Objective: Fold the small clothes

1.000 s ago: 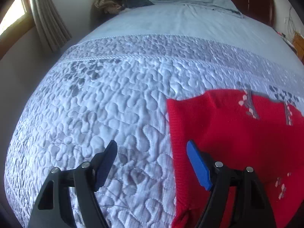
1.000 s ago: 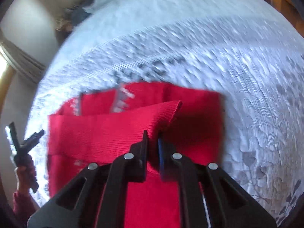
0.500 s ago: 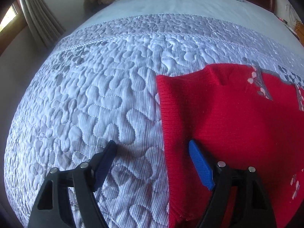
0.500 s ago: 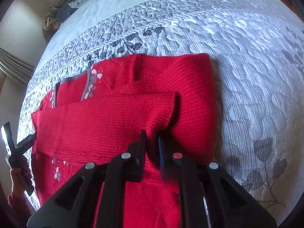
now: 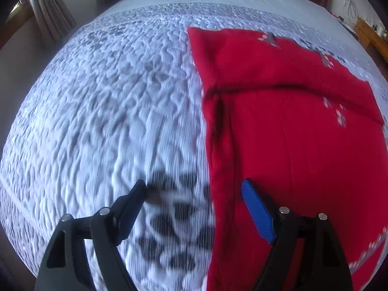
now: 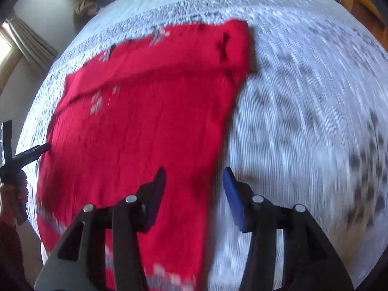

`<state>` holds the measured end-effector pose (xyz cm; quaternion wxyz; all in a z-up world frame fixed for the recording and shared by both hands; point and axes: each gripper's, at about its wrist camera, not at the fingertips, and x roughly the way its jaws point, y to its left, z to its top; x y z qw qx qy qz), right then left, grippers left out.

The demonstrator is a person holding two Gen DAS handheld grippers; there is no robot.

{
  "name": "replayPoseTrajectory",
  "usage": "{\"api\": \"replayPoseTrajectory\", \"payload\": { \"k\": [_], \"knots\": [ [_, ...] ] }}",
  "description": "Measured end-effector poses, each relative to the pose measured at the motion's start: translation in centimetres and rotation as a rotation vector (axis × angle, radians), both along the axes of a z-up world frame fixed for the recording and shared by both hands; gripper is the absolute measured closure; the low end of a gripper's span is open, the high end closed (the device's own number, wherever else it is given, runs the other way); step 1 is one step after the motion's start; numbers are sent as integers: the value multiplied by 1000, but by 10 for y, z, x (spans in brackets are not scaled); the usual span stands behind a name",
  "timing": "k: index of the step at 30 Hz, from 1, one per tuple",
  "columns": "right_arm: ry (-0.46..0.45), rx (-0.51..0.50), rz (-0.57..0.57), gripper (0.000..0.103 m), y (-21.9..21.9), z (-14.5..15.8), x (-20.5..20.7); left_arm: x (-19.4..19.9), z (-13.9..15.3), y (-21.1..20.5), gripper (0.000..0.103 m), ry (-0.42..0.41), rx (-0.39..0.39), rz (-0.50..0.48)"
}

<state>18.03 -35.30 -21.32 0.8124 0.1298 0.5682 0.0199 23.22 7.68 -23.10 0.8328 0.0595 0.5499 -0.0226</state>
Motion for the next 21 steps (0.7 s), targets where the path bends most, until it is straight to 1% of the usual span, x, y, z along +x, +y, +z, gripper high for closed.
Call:
{"api": "replayPoseTrajectory", "payload": {
  "k": [1,2,4,6,7,10,11,13,16,21],
  "knots": [
    [9,7,-12,54,2,-2,-25,-14,1,0,21,-5,5,-9],
    [17,5,-14,54,5,-3,-40,-36,3,-1,21,-11,10,-23],
    [19,-29,-14,54,13,-3,-74,-58,6,1,21,-8,3,-26],
    [26,-47,-6,54,20,1,-96,-81,8,4,21,0,-17,-20],
    [35,-34,-2,54,23,2,-108,-90,9,5,21,-3,-18,-16],
    [46,12,-3,54,28,3,-135,-114,13,10,21,29,-50,-12],
    [49,12,-2,54,30,4,-142,-125,14,11,21,37,-54,-15],
    [54,7,0,54,34,4,-157,-138,13,11,21,52,-55,-30],
    [75,52,7,53,38,-1,-179,-157,11,12,21,60,-48,-50],
    [73,35,19,54,43,-4,-196,-177,8,16,21,64,-56,-48]
  ]
}}
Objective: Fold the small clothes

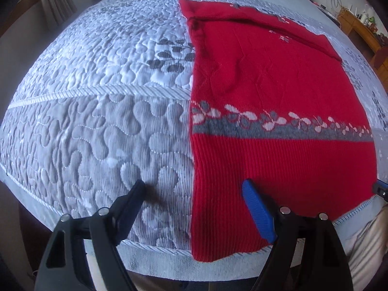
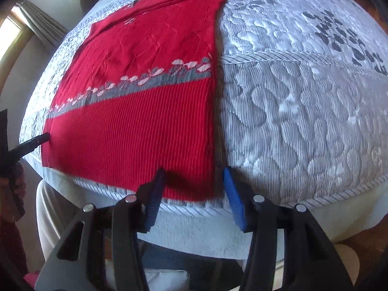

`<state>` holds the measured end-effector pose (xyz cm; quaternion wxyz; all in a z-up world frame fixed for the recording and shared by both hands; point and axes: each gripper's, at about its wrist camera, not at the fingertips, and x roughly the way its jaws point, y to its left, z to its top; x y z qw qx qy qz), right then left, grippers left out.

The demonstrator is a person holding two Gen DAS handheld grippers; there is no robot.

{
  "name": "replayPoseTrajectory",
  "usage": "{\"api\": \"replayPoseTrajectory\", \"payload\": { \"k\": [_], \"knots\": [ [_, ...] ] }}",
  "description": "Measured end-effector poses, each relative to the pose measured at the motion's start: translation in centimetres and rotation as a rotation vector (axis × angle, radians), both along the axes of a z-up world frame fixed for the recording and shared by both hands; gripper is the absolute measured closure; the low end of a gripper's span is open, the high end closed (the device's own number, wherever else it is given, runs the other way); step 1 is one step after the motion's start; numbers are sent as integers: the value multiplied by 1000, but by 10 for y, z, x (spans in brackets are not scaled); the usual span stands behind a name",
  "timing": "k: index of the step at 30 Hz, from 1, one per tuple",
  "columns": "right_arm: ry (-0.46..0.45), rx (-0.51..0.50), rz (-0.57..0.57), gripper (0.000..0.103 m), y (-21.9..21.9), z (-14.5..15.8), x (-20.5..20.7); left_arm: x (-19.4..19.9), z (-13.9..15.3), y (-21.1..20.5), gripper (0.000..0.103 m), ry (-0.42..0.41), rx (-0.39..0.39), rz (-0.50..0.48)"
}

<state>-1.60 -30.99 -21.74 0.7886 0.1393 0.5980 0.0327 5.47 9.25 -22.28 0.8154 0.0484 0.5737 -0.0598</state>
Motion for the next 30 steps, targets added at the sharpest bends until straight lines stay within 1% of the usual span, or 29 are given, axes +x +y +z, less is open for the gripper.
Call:
{"api": "replayPoseTrajectory", "payload": {
  "k": [2,3,5,6,7,8,9,10,11,12,13,14,15,16,18,22,24,26,28,30],
  "knots": [
    [-3,3,-3,56,1,1,-2,-5,0,-2,22,2,1,-5],
    [-2,8,-3,59,0,0,-3,-7,1,-2,22,5,-5,-5],
    [-1,6,-6,62,1,0,-4,-9,0,-3,28,16,-27,1],
    [-3,3,-4,66,2,0,-4,-11,0,-3,29,19,-29,5],
    [-5,0,0,71,3,0,-3,-12,1,-4,34,22,-32,11],
    [-6,4,1,74,4,0,-2,-13,1,-4,40,27,-47,9],
    [-6,16,2,80,7,-1,3,-14,2,-3,41,31,-53,9],
    [-6,33,4,86,7,-2,2,-16,2,-4,45,31,-53,9],
    [-6,43,4,91,6,-2,2,-17,2,-5,51,31,-50,6],
    [-6,62,5,94,7,-3,4,-19,1,-5,55,32,-54,3],
    [-9,86,0,95,6,-2,3,-20,2,-4,68,36,-72,2],
    [-12,94,-3,95,4,-2,3,-20,2,-2,84,45,-105,5],
    [-14,98,-2,95,4,-1,3,-21,3,1,91,56,-153,14],
    [-18,102,-1,95,4,0,3,-22,3,2,95,63,-184,20],
    [-40,127,-1,95,2,7,1,-23,7,6,95,58,-224,43],
    [-82,184,-6,96,-3,23,-4,-26,20,12,96,33,-277,52],
    [-96,203,-6,96,-6,29,-6,-27,25,13,96,22,-280,49],
    [-96,201,-3,96,-7,29,-7,-26,26,13,96,21,-274,39],
    [-73,188,-1,96,-6,23,-5,-25,20,12,96,29,-253,40],
    [-50,184,1,96,-6,15,-5,-25,8,13,96,52,-249,51]
  ]
}}
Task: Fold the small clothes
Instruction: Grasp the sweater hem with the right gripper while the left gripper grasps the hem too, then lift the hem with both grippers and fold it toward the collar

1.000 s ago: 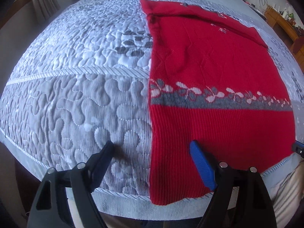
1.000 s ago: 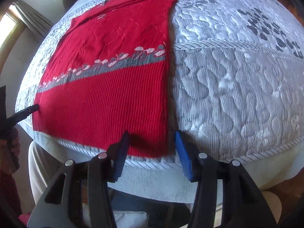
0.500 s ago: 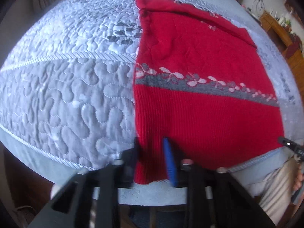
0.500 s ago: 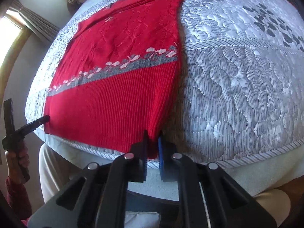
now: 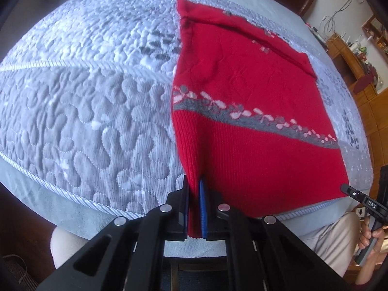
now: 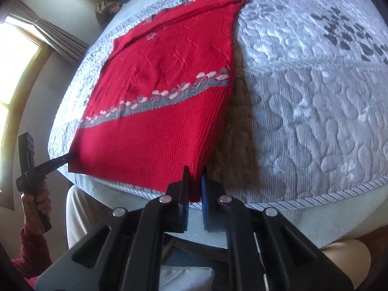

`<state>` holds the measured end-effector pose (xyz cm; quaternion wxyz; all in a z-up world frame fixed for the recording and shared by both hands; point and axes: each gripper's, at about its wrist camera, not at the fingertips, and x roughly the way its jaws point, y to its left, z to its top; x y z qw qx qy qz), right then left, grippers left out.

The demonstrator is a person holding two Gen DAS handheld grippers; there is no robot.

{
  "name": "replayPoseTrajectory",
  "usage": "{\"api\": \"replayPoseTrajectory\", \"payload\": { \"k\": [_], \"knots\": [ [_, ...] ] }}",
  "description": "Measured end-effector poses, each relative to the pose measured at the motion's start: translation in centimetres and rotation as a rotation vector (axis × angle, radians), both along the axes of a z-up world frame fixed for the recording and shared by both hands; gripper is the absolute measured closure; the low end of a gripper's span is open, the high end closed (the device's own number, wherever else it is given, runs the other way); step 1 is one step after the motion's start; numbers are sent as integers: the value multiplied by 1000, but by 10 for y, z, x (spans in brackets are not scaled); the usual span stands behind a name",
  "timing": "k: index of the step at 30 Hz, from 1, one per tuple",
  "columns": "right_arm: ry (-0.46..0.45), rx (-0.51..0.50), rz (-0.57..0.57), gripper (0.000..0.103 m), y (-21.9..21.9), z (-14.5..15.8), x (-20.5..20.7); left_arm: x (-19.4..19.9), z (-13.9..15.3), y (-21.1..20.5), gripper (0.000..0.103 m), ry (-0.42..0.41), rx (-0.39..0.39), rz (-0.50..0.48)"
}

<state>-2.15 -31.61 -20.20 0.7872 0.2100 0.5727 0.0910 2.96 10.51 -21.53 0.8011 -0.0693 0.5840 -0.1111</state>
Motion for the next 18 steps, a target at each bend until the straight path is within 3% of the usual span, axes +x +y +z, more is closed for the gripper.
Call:
{"api": "replayPoseTrajectory", "payload": {
  "k": [3,6,10,18],
  "knots": [
    [34,-6,1,96,0,-12,3,0,-8,-2,96,6,2,5],
    [34,9,5,96,-1,-10,6,2,2,-3,96,-6,-17,6],
    [-22,109,8,96,-9,15,13,17,35,-5,96,-66,-76,2],
    [-154,176,32,96,-31,83,70,82,98,-20,96,-197,-129,-5]
  ]
}}
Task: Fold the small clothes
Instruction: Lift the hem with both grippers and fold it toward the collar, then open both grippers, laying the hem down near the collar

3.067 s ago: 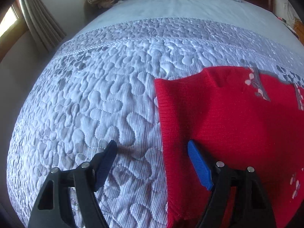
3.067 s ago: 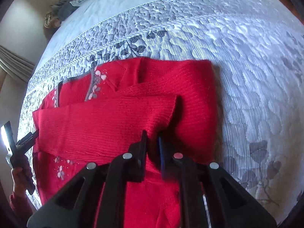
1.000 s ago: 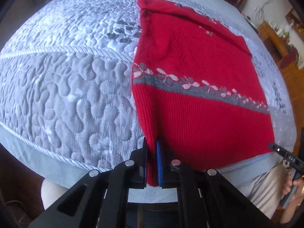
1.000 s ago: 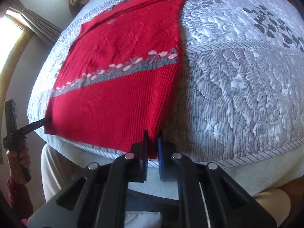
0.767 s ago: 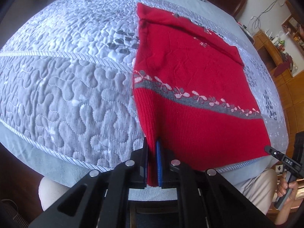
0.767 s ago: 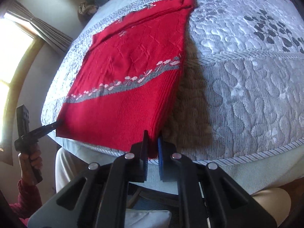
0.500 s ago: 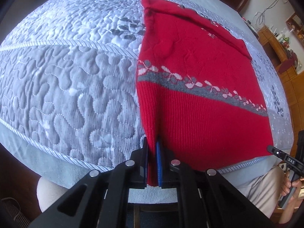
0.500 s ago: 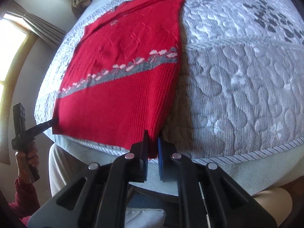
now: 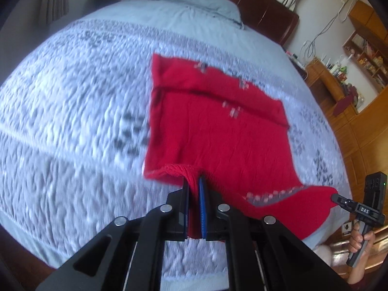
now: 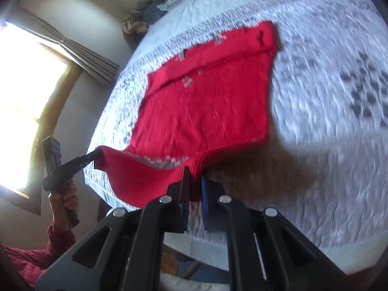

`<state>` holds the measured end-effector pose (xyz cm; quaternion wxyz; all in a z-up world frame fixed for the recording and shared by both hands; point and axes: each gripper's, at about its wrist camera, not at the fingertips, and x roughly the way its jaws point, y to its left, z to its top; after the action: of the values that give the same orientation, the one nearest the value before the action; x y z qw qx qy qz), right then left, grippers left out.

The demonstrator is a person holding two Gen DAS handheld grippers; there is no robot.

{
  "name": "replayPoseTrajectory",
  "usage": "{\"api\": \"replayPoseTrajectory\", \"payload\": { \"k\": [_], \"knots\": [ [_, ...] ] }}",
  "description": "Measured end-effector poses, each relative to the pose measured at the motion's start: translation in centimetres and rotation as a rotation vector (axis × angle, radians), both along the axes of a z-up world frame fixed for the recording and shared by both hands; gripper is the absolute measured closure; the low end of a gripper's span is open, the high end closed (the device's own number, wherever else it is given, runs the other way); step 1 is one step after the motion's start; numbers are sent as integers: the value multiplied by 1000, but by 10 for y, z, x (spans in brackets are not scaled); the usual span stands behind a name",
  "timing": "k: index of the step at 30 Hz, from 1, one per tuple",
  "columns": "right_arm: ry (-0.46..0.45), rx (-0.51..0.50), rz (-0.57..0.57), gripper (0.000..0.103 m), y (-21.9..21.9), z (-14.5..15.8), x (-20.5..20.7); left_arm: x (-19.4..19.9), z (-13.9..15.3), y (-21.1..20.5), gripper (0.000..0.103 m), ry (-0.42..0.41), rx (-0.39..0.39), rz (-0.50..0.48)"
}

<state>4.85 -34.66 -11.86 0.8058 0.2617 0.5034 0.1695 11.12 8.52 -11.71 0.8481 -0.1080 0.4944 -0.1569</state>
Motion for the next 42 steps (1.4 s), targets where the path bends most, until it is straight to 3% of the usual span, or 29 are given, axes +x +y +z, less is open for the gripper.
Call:
{"api": "replayPoseTrajectory", "payload": {
  "k": [6,11,17,23,28,31,34,37,42],
  "knots": [
    [-62,-70,2,96,-14,34,79,86,27,-13,96,-71,-14,33],
    [-77,-114,-24,96,-30,47,155,165,27,-18,96,-66,-57,85],
    [-14,-122,-55,96,-42,28,248,262,2,-32,96,-35,-33,131],
    [126,-99,-110,96,-58,-24,333,330,-43,-43,96,73,-6,175],
    [236,-105,-159,96,-62,-69,382,360,-91,-42,95,177,20,222],
    [273,-106,-182,93,-63,-85,395,368,-108,-43,88,211,39,234],
    [281,-135,-207,82,-66,-94,402,373,-109,-43,82,193,47,229],
    [283,-146,-218,77,-69,-96,402,376,-99,-44,58,135,91,228],
    [279,-168,-230,72,-74,-94,399,376,-82,-38,57,82,123,215]
  ]
}}
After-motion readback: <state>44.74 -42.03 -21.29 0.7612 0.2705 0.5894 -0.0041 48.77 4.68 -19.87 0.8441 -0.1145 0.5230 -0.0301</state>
